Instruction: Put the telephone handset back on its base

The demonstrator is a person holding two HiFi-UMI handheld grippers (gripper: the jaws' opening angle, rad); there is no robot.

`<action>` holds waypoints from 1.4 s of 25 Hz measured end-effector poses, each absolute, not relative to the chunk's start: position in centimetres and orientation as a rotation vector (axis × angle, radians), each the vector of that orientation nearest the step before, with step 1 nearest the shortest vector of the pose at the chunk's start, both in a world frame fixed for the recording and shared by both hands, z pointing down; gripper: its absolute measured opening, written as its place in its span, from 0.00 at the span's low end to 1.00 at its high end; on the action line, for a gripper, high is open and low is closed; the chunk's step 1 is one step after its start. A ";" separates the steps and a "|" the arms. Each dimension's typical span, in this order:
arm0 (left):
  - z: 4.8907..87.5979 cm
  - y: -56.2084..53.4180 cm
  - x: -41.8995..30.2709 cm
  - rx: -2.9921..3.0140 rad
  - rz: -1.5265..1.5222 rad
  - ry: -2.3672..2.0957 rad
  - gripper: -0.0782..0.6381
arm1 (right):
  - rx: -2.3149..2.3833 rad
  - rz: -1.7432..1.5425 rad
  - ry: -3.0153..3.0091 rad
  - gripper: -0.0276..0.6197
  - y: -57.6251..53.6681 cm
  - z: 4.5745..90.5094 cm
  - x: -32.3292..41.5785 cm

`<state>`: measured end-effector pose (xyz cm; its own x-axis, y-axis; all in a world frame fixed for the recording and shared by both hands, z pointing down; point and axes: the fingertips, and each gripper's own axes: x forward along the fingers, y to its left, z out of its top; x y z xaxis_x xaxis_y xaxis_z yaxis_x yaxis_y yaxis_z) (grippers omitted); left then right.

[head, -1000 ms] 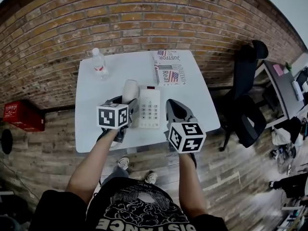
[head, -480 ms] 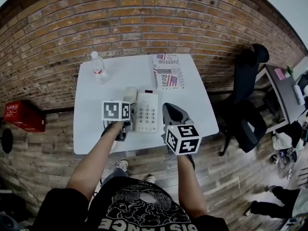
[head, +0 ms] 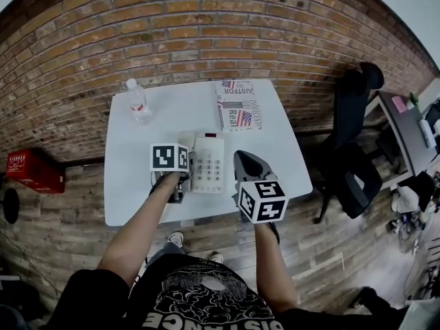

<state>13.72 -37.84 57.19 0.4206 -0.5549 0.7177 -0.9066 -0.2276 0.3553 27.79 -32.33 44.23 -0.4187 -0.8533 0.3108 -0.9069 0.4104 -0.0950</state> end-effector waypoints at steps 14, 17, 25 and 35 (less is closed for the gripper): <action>58.0 -37.9 14.1 1.892 0.618 -1.239 0.43 | 1.587 0.397 -2.430 0.04 -32.0 44.9 28.9; 57.9 -37.8 14.2 1.899 0.590 -1.209 0.44 | 1.583 0.403 -2.429 0.04 -31.8 45.1 28.9; 57.7 -37.6 14.2 1.931 0.586 -1.190 0.44 | 1.589 0.405 -2.427 0.04 -31.5 44.9 28.9; 55.5 -37.2 12.8 1.984 0.533 -1.223 0.45 | 1.589 0.400 -2.434 0.04 -30.9 44.3 28.3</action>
<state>12.83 -37.18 55.49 0.4609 -0.5832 0.6689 -0.8870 -0.2783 0.3685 28.34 -30.85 44.33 -0.3986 -0.8607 0.3167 -0.9168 0.3832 -0.1122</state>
